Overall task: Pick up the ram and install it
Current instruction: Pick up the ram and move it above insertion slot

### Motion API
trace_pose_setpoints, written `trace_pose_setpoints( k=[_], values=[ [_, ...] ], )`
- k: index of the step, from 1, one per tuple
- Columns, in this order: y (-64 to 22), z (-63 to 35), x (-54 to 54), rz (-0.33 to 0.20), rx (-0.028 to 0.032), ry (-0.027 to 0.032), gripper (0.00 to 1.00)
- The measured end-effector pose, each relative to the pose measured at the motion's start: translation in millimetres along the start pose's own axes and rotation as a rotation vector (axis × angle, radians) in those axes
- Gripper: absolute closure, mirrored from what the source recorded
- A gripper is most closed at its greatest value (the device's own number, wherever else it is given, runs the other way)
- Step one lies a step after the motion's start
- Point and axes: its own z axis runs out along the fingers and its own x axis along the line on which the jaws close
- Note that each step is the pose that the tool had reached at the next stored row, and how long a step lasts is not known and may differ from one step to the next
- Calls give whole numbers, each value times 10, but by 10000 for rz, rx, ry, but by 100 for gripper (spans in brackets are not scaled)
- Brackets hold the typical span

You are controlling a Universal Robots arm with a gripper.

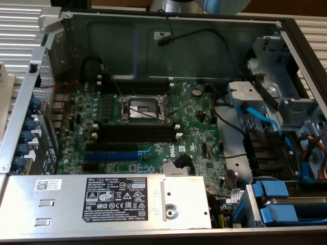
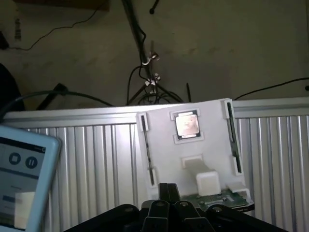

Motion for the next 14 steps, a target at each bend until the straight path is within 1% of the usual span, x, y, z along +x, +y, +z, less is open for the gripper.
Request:
trace_pose_setpoints(
  k=[4,8,14],
  values=[
    [4,1,0,-334,12,11,89],
    [27,2,1,-741,29,23,89],
    [96,5,5,-1130,45,35,89]
  ],
)
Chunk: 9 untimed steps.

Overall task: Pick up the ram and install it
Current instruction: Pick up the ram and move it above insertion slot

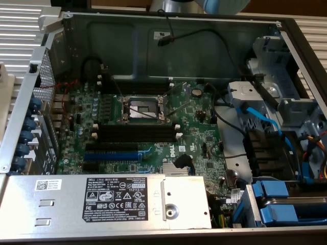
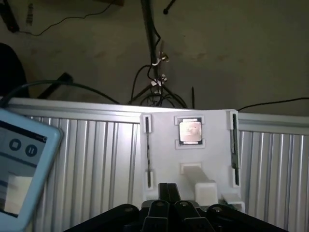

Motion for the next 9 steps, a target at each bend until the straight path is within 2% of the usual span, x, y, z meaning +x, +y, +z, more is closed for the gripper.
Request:
trace_pose_setpoints(
  k=[5,9],
  values=[
    [65,4,13,-208,21,8,89],
    [112,10,42,-252,108,12,89]
  ],
)
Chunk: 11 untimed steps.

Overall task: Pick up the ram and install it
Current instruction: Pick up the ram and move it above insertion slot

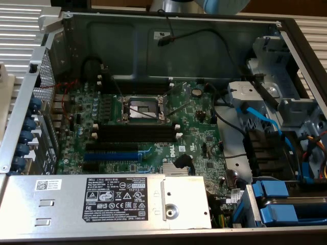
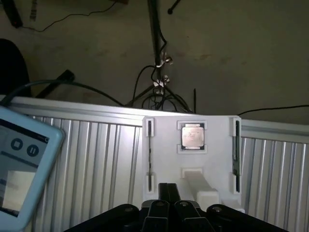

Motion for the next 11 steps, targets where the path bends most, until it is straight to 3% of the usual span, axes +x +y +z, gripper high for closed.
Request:
trace_pose_setpoints(
  k=[11],
  values=[
    [5,4,9,0,5,-2,89]
  ],
)
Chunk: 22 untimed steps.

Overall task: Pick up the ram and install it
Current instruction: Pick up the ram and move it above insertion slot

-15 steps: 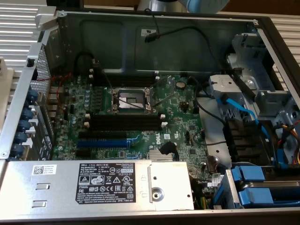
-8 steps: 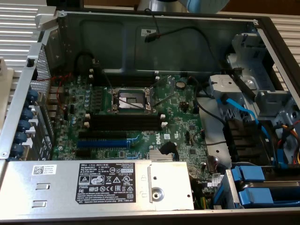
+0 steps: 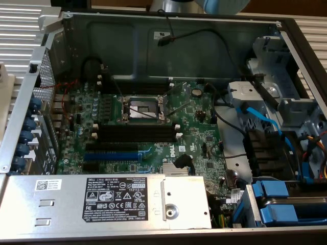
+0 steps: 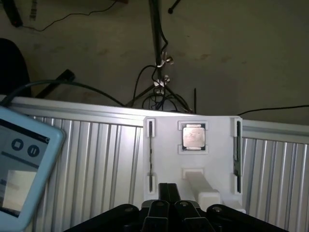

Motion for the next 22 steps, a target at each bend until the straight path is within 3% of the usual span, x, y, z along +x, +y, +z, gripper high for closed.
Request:
trace_pose_setpoints(
  k=[15,22],
  values=[
    [1,3,0,-64,2,2,89],
    [4,58,0,-92,5,1,89]
  ],
)
